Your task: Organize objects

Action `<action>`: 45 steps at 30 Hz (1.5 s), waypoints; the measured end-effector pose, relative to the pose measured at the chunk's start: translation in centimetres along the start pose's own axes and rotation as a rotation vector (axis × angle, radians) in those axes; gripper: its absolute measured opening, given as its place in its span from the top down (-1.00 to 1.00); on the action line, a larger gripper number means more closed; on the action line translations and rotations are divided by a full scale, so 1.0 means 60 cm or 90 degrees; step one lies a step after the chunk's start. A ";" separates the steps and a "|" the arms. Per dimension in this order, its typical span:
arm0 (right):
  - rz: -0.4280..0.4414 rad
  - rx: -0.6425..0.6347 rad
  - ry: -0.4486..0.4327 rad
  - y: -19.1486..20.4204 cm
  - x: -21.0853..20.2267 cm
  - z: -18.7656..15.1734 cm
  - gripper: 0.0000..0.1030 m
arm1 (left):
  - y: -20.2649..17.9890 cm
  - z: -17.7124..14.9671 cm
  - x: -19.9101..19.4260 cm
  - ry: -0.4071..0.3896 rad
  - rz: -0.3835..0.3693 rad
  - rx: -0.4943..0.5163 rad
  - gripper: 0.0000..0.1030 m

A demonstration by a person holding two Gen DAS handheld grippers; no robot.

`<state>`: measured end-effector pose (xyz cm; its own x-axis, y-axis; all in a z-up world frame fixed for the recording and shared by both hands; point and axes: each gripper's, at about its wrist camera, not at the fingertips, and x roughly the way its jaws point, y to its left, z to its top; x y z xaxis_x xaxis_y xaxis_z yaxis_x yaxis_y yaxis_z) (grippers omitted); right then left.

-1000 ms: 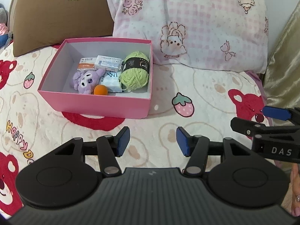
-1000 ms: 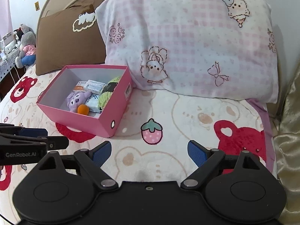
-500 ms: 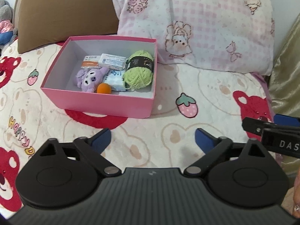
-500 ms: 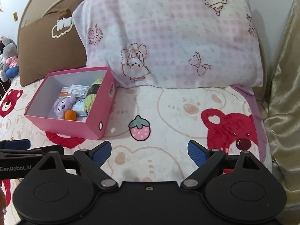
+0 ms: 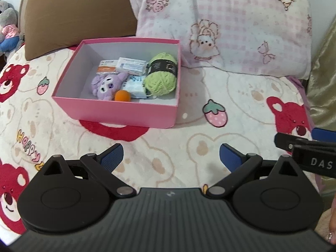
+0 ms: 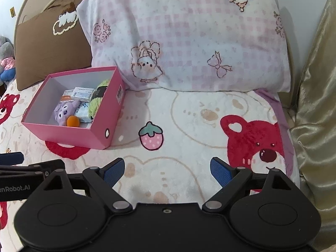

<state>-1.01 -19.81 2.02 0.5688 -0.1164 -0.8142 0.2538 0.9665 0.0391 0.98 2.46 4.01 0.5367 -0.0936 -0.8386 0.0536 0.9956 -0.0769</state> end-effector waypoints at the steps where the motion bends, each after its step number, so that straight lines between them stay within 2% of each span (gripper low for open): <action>1: 0.000 0.001 0.002 0.000 0.000 -0.001 -0.77 | 0.002 -0.001 -0.002 -0.001 -0.001 -0.001 -0.93; 4: 0.003 -0.005 0.008 0.002 0.001 -0.002 -0.77 | 0.009 -0.004 -0.006 -0.001 -0.010 -0.006 -0.93; 11: 0.003 -0.004 0.021 0.003 0.003 -0.002 -0.77 | 0.004 -0.009 -0.008 0.001 0.019 0.012 -0.93; 13: 0.003 -0.004 0.023 0.002 0.003 -0.001 -0.77 | 0.006 -0.009 -0.007 0.005 0.012 0.003 -0.93; 20: 0.034 -0.001 0.040 0.001 0.002 -0.002 -0.77 | 0.017 -0.015 -0.004 0.014 0.014 -0.017 -0.93; 24: 0.004 -0.024 0.020 0.013 -0.005 -0.005 -0.77 | 0.015 -0.017 0.001 0.019 0.002 -0.014 -0.93; 27: -0.005 -0.029 0.019 0.015 -0.007 -0.004 -0.77 | 0.015 -0.014 -0.001 0.004 0.011 -0.015 -0.93; 45: -0.004 -0.017 0.027 0.010 -0.006 -0.008 -0.77 | 0.000 -0.013 -0.008 0.015 0.014 0.006 -0.93</action>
<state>-1.44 -19.08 2.08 0.5340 -0.1137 -0.8378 0.2366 0.9714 0.0190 0.05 2.50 4.00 0.5179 -0.0714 -0.8525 0.0502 0.9973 -0.0531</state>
